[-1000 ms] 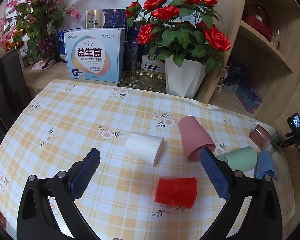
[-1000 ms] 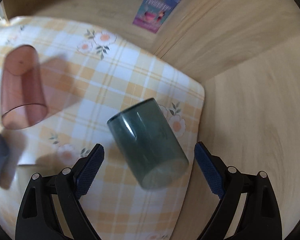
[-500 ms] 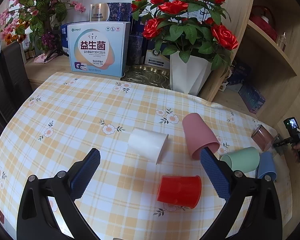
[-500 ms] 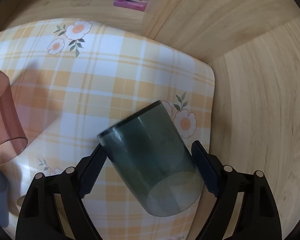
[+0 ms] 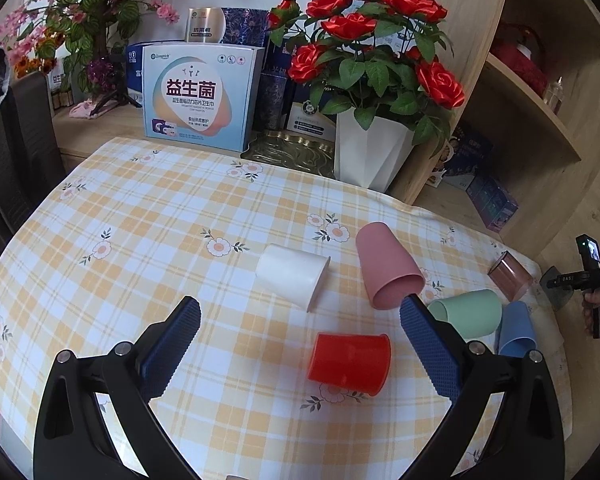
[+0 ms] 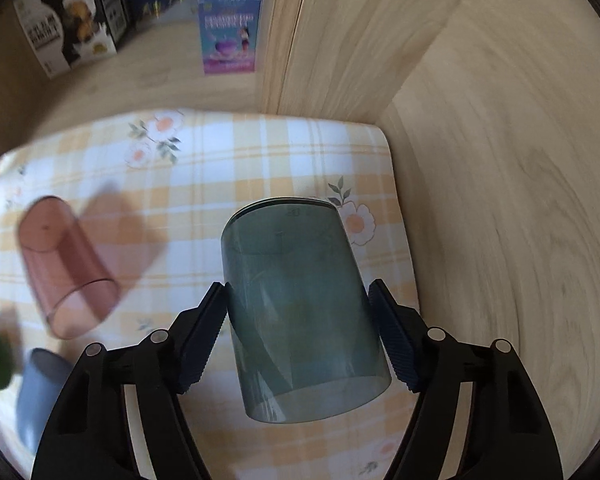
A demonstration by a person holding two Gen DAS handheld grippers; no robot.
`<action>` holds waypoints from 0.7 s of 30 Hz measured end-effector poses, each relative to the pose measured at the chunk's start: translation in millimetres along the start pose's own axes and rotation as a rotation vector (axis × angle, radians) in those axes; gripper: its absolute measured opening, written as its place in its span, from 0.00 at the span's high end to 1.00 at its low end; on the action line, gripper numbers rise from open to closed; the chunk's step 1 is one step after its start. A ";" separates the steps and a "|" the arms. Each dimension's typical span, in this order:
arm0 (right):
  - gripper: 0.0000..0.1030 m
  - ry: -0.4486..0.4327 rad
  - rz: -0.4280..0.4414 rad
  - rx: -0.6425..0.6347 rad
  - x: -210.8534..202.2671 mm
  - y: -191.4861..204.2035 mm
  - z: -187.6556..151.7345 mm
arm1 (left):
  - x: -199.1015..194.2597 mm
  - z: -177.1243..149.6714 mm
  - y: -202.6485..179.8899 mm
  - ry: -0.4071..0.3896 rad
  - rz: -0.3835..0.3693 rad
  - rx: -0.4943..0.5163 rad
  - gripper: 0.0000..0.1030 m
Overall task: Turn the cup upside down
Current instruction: 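Lift the teal cup with the right gripper and rotate it upright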
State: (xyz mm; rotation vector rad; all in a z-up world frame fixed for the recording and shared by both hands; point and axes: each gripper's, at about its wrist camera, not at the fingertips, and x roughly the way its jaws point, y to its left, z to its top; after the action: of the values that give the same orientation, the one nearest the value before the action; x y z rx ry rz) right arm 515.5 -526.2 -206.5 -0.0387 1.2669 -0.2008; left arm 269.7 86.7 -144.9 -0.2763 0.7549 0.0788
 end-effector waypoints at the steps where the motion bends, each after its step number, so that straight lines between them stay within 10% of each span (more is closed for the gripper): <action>1: 0.32 -0.013 0.014 0.014 -5.8 4.4 -3.8 | -3.2 -1.6 0.6 -0.003 -0.005 0.000 0.05; 21: 0.32 -0.194 0.406 -0.145 -178.8 195.9 -181.7 | -42.5 -40.3 34.6 0.043 0.014 0.014 0.05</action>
State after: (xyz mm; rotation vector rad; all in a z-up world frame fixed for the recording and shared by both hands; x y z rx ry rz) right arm 317.3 -288.4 -119.9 0.0730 1.0684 0.2401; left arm 206.2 110.0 -151.3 -0.2601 0.7998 0.0805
